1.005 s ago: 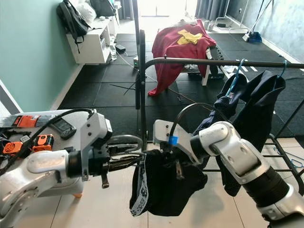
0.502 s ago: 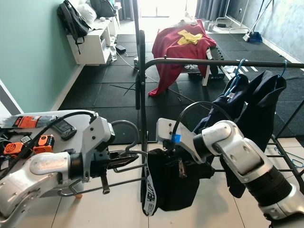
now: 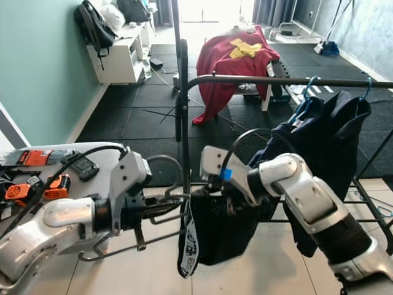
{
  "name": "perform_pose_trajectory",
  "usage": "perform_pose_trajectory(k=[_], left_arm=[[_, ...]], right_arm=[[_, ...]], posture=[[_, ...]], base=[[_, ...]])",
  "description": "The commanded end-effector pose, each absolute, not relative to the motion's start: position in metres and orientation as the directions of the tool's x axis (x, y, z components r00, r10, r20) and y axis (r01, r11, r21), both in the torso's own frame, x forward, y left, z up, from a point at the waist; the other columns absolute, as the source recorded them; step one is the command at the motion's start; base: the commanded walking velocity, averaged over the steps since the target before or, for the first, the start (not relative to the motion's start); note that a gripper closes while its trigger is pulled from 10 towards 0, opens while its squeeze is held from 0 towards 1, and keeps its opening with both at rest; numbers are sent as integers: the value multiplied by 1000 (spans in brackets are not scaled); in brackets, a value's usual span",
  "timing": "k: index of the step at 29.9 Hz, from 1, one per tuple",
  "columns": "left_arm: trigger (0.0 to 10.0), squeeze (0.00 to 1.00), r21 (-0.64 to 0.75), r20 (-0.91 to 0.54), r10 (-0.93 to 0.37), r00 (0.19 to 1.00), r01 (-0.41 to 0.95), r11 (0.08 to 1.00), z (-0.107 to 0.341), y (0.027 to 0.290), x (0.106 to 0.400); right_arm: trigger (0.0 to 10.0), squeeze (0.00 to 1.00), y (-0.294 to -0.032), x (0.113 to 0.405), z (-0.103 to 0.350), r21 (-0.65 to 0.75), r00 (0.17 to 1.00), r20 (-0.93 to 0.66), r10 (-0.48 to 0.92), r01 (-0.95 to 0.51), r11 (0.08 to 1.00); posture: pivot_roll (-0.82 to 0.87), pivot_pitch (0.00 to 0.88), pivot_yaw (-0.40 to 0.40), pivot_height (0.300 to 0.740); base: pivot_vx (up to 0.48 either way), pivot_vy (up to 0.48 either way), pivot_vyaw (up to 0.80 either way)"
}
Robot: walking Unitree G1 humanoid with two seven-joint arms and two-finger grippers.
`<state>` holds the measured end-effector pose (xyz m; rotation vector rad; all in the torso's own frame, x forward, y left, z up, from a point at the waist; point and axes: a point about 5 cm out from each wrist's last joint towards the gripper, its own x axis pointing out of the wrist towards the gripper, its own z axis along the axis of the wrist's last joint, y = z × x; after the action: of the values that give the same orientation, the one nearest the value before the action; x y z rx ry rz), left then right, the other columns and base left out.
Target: Hang hanger
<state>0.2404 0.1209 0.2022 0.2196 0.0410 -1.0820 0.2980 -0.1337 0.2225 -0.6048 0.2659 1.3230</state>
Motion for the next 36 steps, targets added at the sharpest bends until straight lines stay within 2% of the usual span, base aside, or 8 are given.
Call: perform_pose_trajectory(k=[1,9,16,17,32,33,34,36], left_arm=[[0,0,134,-118,-871,477,877,462,200,122,240],[0,0,122,-110,-849,516,855,504,196,130,241],[0,0,118,-95,-819,566,823,555,196,137,245],[0,0,120,-86,-795,601,798,591,196,143,248],[0,0,109,65,-636,769,628,770,216,166,265],[0,0,99,105,-605,789,597,796,222,169,268],[0,0,85,139,-582,801,576,813,227,170,271],[0,0,74,168,-572,803,569,819,232,168,273]], right_arm=[[10000,1000,-129,299,234,-287,235,-443,865,-951,111],[10000,1000,-143,304,245,-313,292,-392,872,-934,171],[10000,1000,-160,315,270,-351,418,-228,879,-878,326],[10000,1000,-170,320,283,-338,475,-128,870,-846,413],[10000,1000,-177,309,266,-111,441,51,896,-889,444],[10000,361,-172,310,253,-80,452,32,891,-888,453],[10000,0,-166,312,241,-52,470,20,883,-881,470],[10000,0,-161,314,231,-28,487,9,873,-873,487]], posture=[[-77,36,3,740],[-79,33,0,740],[-80,30,-2,740],[-86,36,-4,740],[-85,50,-9,740],[-85,50,-9,740],[-83,47,-11,740],[-79,49,-9,740]], base=[[0,0,0],[0,0,0],[0,0,0],[0,0,0],[0,0,0],[0,0,0],[0,0,0],[0,0,0]])
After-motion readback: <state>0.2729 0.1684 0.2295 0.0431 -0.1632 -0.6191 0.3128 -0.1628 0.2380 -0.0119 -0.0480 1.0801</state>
